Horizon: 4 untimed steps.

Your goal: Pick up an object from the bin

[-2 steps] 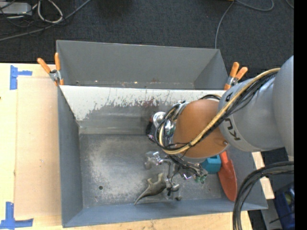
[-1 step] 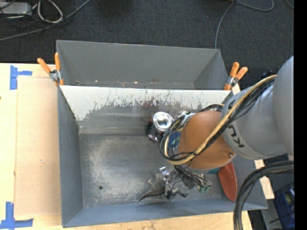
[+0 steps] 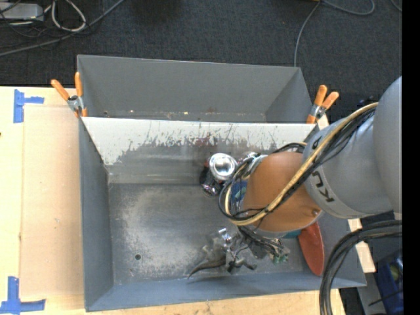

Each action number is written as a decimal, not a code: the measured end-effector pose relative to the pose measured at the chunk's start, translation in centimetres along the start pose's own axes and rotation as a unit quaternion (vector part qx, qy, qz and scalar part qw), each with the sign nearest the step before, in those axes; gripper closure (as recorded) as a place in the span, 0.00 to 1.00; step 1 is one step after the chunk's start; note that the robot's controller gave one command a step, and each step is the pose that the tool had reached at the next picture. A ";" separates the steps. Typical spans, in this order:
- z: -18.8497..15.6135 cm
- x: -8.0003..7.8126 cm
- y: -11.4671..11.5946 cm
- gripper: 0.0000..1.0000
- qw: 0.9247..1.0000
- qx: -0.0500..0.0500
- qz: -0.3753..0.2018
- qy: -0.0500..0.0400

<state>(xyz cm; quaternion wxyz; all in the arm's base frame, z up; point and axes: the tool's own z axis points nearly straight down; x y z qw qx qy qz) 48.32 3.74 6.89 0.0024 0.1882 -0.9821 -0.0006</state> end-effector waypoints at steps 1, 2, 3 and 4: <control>-5.6 -0.4 0.6 1.00 1.000 -0.001 -0.003 0.003; -9.8 -0.9 0.6 1.00 1.000 -0.001 0.002 0.001; -11.3 -0.1 0.5 1.00 1.000 -0.002 -0.004 0.003; -11.9 0.7 -1.8 1.00 1.000 -0.002 0.000 0.001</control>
Offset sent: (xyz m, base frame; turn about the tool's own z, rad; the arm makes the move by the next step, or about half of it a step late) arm 0.0058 0.0080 0.0972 0.0083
